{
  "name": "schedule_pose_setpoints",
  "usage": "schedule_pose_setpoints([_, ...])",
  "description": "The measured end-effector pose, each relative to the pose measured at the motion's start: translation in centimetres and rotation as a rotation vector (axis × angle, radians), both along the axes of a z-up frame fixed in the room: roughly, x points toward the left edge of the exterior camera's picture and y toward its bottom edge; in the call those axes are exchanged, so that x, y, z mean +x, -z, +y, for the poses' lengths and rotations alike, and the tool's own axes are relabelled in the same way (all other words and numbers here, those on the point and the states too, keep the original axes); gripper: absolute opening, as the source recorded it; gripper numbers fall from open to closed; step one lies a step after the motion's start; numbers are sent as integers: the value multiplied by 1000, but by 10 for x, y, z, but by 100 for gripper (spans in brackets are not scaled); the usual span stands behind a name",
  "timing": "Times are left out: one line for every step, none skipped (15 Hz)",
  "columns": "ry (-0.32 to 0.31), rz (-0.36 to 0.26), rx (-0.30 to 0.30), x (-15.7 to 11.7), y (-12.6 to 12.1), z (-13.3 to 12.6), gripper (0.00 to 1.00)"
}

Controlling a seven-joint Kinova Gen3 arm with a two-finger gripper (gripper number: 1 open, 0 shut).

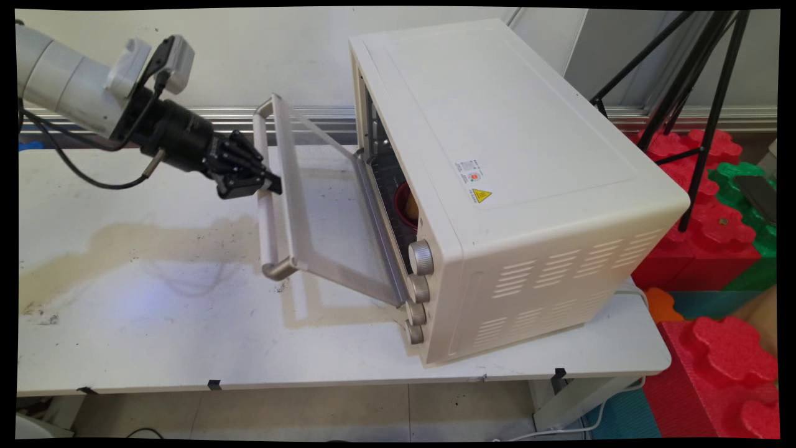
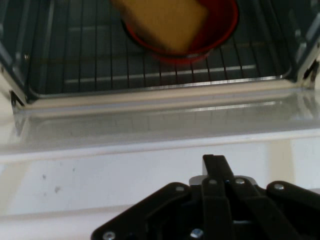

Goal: Open the oven

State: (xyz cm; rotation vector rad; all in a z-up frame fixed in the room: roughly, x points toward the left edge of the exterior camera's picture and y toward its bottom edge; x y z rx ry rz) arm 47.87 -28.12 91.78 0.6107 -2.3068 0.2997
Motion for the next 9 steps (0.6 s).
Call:
schedule_pose_setpoints([1,-8,4,4,3,2,0])
schedule_pose_setpoints([2,-16,10,7,7,3,0])
schedule_pose_setpoints([4,-24,14,11,10,4,0])
schedule_pose_setpoints([4,-31,18,14,14,5,0])
schedule_pose_setpoints([5,-38,23,17,17,7,0])
schedule_pose_setpoints([5,-45,29,21,21,8,0])
schedule_pose_setpoints([6,-51,33,23,25,9,0])
schedule_pose_setpoints([6,-56,36,25,27,9,0])
schedule_pose_setpoints([6,-61,40,28,30,10,0])
